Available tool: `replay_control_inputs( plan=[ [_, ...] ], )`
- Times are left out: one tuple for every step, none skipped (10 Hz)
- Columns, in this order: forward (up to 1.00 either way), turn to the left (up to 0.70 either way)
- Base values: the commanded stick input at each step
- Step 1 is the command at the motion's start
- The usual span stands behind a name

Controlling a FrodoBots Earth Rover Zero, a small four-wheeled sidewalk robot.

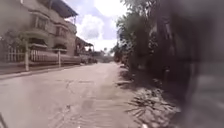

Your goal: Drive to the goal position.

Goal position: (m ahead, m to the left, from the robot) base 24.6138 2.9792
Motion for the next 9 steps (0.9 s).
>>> replay_control_inputs(
  plan=[
    [0.7,0.0],
    [0.7,0.0],
    [0.7,0.0],
    [0.7,0.0],
    [0.7,0.0],
    [0.7,0.0],
    [0.7,0.0],
    [0.7,0.0],
    [0.7,0.0]
  ],
)
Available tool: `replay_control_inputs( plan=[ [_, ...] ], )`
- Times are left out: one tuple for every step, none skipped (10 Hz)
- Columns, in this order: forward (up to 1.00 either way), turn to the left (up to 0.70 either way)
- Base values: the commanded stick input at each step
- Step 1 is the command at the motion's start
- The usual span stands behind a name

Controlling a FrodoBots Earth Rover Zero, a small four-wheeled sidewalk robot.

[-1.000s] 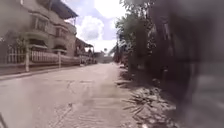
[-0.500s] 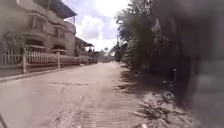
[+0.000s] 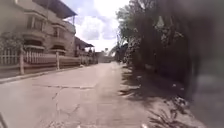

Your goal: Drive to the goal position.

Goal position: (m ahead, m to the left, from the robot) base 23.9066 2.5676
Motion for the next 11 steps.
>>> replay_control_inputs(
  plan=[
    [0.7,0.0],
    [0.7,0.01],
    [0.7,0.01],
    [0.7,0.0],
    [0.7,0.0],
    [0.7,0.0],
    [0.7,0.0],
    [0.7,0.0],
    [0.7,0.0],
    [0.7,0.0],
    [0.7,0.0]
  ],
)
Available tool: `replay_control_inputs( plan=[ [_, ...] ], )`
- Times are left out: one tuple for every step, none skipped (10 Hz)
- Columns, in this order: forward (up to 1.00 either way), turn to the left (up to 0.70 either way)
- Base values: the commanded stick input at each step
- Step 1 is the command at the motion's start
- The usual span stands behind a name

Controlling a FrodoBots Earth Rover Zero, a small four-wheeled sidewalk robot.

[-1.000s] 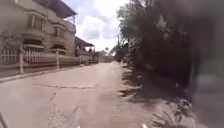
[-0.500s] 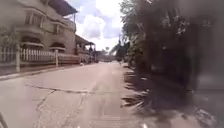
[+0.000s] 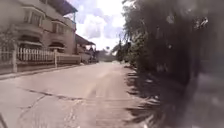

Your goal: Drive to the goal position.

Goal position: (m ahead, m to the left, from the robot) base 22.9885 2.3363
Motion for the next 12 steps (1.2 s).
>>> replay_control_inputs(
  plan=[
    [0.7,0.0],
    [0.7,0.0],
    [0.7,0.0],
    [0.7,0.0],
    [0.7,0.0],
    [0.7,0.0],
    [0.7,0.0],
    [0.7,0.0],
    [0.7,0.0],
    [0.7,0.0],
    [0.7,0.0],
    [0.7,0.0]
  ],
)
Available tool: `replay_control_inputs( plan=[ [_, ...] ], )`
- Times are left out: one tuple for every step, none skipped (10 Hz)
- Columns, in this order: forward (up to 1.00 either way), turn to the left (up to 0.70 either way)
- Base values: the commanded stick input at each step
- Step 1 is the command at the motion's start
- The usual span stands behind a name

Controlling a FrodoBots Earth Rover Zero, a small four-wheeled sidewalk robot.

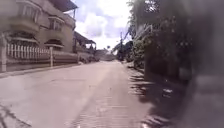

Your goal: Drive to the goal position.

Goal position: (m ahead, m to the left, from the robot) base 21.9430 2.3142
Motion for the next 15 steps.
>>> replay_control_inputs(
  plan=[
    [0.7,0.0],
    [0.7,0.0],
    [0.7,0.0],
    [0.7,0.0],
    [0.7,0.0],
    [0.7,0.0],
    [0.7,0.0],
    [0.7,0.0],
    [0.7,0.0],
    [0.7,0.0],
    [0.7,0.0],
    [0.7,-0.01],
    [0.7,-0.28],
    [0.7,-0.3],
    [0.7,-0.32]
  ],
)
